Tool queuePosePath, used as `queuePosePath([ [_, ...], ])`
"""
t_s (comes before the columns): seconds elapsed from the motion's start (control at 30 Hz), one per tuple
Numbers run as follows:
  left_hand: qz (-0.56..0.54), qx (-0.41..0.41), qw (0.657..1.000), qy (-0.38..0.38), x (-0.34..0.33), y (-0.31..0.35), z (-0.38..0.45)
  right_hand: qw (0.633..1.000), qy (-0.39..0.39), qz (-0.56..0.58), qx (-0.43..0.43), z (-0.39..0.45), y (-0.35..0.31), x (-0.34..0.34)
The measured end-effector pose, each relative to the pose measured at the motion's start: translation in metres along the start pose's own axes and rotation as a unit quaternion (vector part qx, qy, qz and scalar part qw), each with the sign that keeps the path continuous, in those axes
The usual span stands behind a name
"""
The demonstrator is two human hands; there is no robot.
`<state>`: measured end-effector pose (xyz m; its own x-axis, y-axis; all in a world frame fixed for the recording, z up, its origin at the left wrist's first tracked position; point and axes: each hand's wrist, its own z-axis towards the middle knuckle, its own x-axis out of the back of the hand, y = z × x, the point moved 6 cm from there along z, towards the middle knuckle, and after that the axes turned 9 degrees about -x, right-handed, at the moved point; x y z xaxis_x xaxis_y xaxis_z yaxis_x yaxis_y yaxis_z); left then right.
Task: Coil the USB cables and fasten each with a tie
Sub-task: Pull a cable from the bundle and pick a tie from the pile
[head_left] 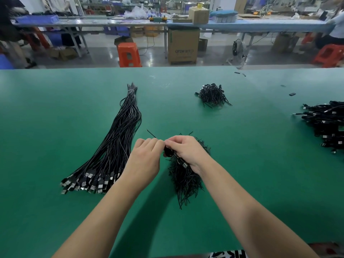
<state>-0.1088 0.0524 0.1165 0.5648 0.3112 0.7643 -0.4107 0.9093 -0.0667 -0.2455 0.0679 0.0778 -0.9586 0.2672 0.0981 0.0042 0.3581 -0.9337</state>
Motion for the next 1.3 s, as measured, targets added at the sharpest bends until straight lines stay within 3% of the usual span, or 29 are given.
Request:
queuePosePath([
  [0.1, -0.004, 0.006, 1.0, 0.016, 0.003, -0.002, 0.001, 0.997, -0.05, 0.056, -0.023, -0.004, -0.001, -0.005],
  [0.23, -0.004, 0.018, 1.0, 0.013, 0.007, -0.005, 0.0, 0.996, -0.086, 0.014, 0.029, -0.012, -0.009, -0.005],
  [0.5, -0.056, 0.059, 0.996, 0.018, 0.011, -0.003, 0.002, 0.999, -0.035, 0.004, 0.04, -0.01, -0.009, -0.001],
  [0.57, -0.143, 0.123, 0.982, 0.016, 0.01, -0.008, -0.001, 0.998, -0.039, 0.002, 0.04, -0.009, -0.008, 0.0],
  [0.7, -0.331, 0.211, 0.92, 0.024, 0.005, -0.015, -0.006, 0.996, -0.077, 0.039, 0.02, -0.011, -0.003, -0.002],
  [0.87, -0.38, 0.227, 0.897, 0.009, 0.001, -0.017, -0.008, 0.982, -0.115, 0.151, -0.013, -0.013, -0.003, -0.002],
  [0.97, -0.415, 0.276, 0.866, 0.046, -0.003, -0.02, -0.011, 0.975, -0.111, 0.192, -0.005, -0.014, -0.005, -0.006],
  [1.1, -0.397, 0.32, 0.858, 0.066, -0.005, -0.023, -0.013, 0.994, -0.058, 0.078, 0.047, -0.016, -0.012, -0.003],
  [1.23, -0.296, 0.314, 0.899, 0.077, 0.002, -0.022, -0.009, 0.981, 0.01, -0.154, 0.12, -0.024, -0.023, -0.004],
  [1.3, -0.258, 0.293, 0.917, 0.082, 0.006, -0.018, -0.004, 0.97, 0.053, -0.195, 0.135, -0.028, -0.028, -0.003],
])
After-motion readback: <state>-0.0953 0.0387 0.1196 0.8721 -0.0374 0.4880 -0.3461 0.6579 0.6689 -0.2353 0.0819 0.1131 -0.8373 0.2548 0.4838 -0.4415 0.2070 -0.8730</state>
